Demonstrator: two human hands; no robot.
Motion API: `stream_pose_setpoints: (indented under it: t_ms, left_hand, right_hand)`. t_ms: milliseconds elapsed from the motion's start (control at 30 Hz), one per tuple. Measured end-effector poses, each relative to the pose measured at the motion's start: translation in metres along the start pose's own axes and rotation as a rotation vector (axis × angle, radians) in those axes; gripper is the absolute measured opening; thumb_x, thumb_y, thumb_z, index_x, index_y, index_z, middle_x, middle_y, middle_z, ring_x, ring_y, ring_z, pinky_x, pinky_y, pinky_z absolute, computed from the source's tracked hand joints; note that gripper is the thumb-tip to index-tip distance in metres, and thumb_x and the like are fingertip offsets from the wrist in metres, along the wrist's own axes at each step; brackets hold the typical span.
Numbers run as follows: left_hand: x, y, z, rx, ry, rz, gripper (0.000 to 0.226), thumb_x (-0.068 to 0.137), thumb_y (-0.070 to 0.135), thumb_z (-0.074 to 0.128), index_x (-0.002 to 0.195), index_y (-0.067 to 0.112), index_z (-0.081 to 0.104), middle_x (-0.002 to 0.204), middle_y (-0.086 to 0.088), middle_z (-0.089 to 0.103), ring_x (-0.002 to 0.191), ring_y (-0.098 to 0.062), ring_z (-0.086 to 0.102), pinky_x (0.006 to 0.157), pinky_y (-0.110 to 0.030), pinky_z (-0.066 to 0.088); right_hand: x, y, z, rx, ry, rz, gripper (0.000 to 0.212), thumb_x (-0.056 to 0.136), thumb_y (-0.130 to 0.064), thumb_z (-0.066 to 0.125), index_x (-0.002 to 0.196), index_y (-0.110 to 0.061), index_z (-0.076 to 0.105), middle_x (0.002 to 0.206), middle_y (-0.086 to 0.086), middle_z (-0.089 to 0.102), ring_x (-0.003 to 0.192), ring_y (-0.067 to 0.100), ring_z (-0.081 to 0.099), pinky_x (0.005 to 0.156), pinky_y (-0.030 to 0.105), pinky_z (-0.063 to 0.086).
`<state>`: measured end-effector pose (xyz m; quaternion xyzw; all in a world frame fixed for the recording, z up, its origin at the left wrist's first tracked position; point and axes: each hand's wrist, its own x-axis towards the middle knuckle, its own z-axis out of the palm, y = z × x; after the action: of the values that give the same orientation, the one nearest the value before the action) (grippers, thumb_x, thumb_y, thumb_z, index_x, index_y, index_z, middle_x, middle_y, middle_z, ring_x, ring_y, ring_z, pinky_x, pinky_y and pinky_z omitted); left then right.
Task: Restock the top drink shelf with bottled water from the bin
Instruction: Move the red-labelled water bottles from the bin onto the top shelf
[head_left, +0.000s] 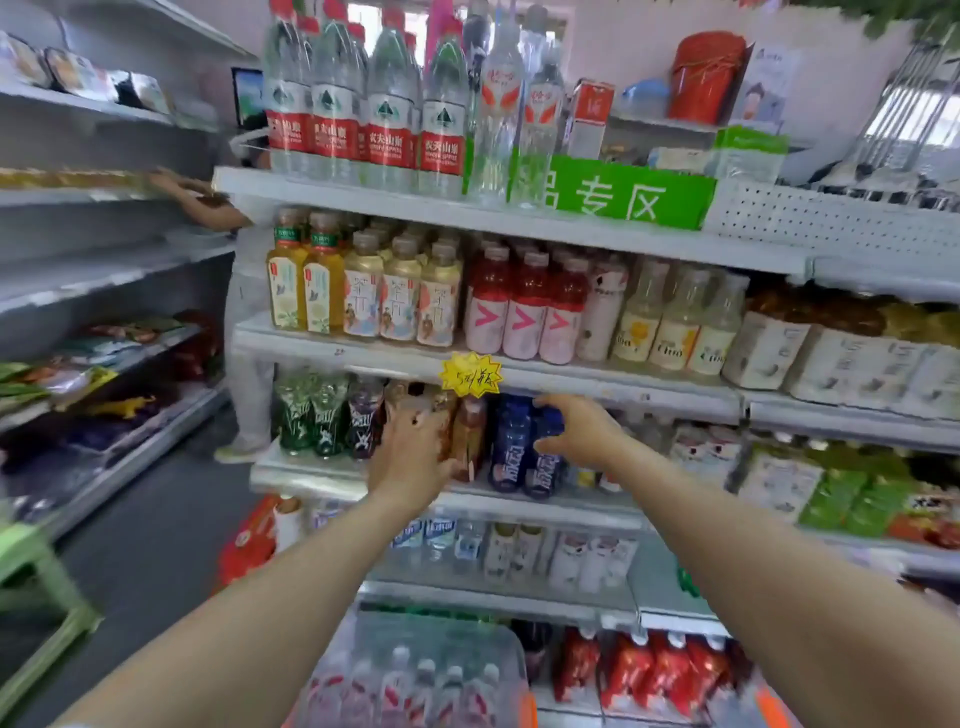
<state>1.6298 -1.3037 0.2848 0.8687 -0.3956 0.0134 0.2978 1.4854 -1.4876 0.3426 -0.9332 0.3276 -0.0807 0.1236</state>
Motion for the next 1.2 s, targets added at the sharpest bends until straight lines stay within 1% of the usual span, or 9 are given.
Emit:
stream_pose_setpoints:
  t_ms: [200, 300, 433, 633, 867, 1033, 1067, 1167, 1200]
  left_hand:
    - [-0.039, -0.051, 0.08, -0.003, -0.187, -0.139, 0.067, 0.089, 0.037, 0.072, 0.148, 0.032, 0.041, 0.155, -0.01, 0.03, 0.138, -0.032, 0.035, 0.105, -0.044, 0.043]
    - [-0.055, -0.078, 0.118, -0.016, -0.289, -0.213, 0.067, 0.09, 0.039, 0.07, 0.149, 0.033, 0.039, 0.161, -0.009, 0.021, 0.143, -0.032, 0.029, 0.107, -0.045, 0.041]
    - [-0.083, -0.116, 0.167, -0.023, -0.403, -0.358, 0.069, 0.09, 0.037, 0.069, 0.151, 0.03, 0.036, 0.159, -0.012, 0.024, 0.143, -0.032, 0.027, 0.111, -0.044, 0.036]
    - [-0.137, -0.165, 0.227, -0.029, -0.541, -0.573, 0.069, 0.091, 0.04, 0.066, 0.151, 0.028, 0.035, 0.158, -0.014, 0.026, 0.146, -0.031, 0.025, 0.113, -0.041, 0.031]
    - [-0.184, -0.184, 0.285, 0.081, -0.549, -0.706, 0.076, 0.086, 0.061, 0.062, 0.151, 0.032, 0.037, 0.158, -0.016, 0.027, 0.148, -0.032, 0.019, 0.12, -0.046, 0.018]
    - [-0.207, -0.19, 0.318, 0.074, -0.474, -0.752, 0.079, 0.086, 0.066, 0.059, 0.153, 0.032, 0.035, 0.165, -0.011, 0.013, 0.153, -0.031, 0.005, 0.122, -0.052, 0.01]
    - [-0.209, -0.191, 0.322, 0.065, -0.453, -0.754, 0.081, 0.085, 0.069, 0.057, 0.153, 0.032, 0.035, 0.166, -0.01, 0.011, 0.153, -0.03, 0.002, 0.122, -0.053, 0.008]
    - [-0.214, -0.194, 0.33, 0.079, -0.414, -0.733, 0.092, 0.078, 0.085, 0.034, 0.154, 0.034, 0.032, 0.167, -0.007, 0.006, 0.153, -0.029, -0.003, 0.121, -0.056, 0.003]
    - [-0.215, -0.195, 0.333, 0.097, -0.414, -0.726, 0.094, 0.076, 0.087, 0.027, 0.154, 0.035, 0.031, 0.167, -0.007, 0.004, 0.153, -0.028, -0.005, 0.121, -0.056, 0.002]
  right_hand:
    - [-0.008, 0.027, 0.087, 0.007, -0.202, 0.029, 0.072, 0.09, -0.033, 0.075, 0.152, -0.022, 0.041, 0.148, 0.013, 0.051, 0.135, 0.03, 0.048, 0.105, 0.037, 0.045]
    - [-0.004, 0.039, 0.129, 0.087, -0.29, 0.075, 0.066, 0.091, -0.026, 0.076, 0.149, -0.024, 0.045, 0.147, 0.006, 0.053, 0.123, 0.019, 0.055, 0.084, 0.021, 0.051]
    - [-0.001, 0.054, 0.19, 0.077, -0.408, 0.079, 0.069, 0.088, -0.027, 0.077, 0.15, -0.024, 0.046, 0.153, 0.01, 0.047, 0.138, 0.03, 0.047, 0.108, 0.038, 0.043]
    - [0.0, 0.08, 0.28, 0.169, -0.624, 0.134, 0.071, 0.088, -0.027, 0.079, 0.15, -0.018, 0.047, 0.153, 0.012, 0.048, 0.135, 0.029, 0.051, 0.106, 0.032, 0.042]
    - [-0.005, 0.102, 0.368, 0.352, -0.779, 0.317, 0.067, 0.089, -0.033, 0.079, 0.147, -0.019, 0.049, 0.146, 0.013, 0.052, 0.125, 0.026, 0.058, 0.097, 0.032, 0.05]
    - [0.002, 0.115, 0.41, 0.501, -0.858, 0.531, 0.071, 0.089, -0.036, 0.077, 0.147, -0.008, 0.047, 0.148, 0.012, 0.051, 0.13, 0.028, 0.054, 0.107, 0.038, 0.046]
    - [0.005, 0.118, 0.417, 0.51, -0.862, 0.57, 0.075, 0.089, -0.038, 0.077, 0.148, -0.005, 0.045, 0.144, 0.011, 0.054, 0.125, 0.028, 0.056, 0.102, 0.036, 0.046]
    - [0.011, 0.121, 0.433, 0.541, -0.871, 0.678, 0.072, 0.088, -0.04, 0.077, 0.138, 0.005, 0.05, 0.111, 0.007, 0.061, 0.082, 0.016, 0.055, 0.081, 0.033, 0.043]
    - [0.013, 0.122, 0.44, 0.539, -0.889, 0.712, 0.071, 0.088, -0.043, 0.076, 0.135, 0.005, 0.051, 0.103, 0.008, 0.06, 0.079, 0.017, 0.053, 0.077, 0.033, 0.042]
